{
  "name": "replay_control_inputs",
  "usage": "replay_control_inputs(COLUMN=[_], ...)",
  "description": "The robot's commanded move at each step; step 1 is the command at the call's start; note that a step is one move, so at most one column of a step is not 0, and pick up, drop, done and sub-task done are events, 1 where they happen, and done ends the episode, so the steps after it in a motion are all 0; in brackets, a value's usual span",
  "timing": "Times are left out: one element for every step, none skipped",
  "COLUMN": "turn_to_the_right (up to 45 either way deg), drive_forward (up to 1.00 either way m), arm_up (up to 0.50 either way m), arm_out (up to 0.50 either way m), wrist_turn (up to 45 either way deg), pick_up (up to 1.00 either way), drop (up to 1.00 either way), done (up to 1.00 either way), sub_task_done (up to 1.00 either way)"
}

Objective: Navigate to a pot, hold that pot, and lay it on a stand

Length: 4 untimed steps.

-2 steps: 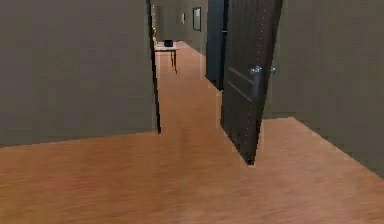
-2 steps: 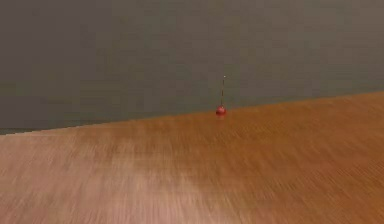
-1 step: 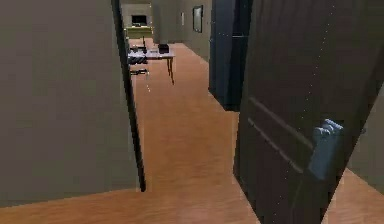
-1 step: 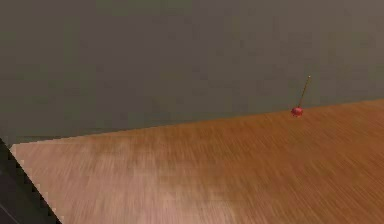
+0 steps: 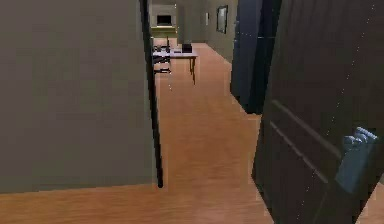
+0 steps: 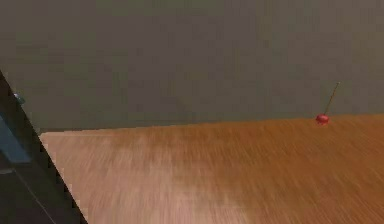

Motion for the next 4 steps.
replay_control_inputs(turn_to_the_right=[0.0, 24.0, 3.0, 0.0], drive_forward=[0.85, 0.00, 0.00, 0.55], arm_up=[0.00, 0.00, 0.00, 0.00], arm_out=[0.00, 0.00, 0.00, 0.00], wrist_turn=[0.0, 0.0, 0.0, 0.0], pick_up=[0.00, 0.00, 0.00, 0.00], drop=[0.00, 0.00, 0.00, 0.00], done=[0.00, 0.00, 0.00, 0.00], sub_task_done=[0.00, 0.00, 0.00, 0.00])
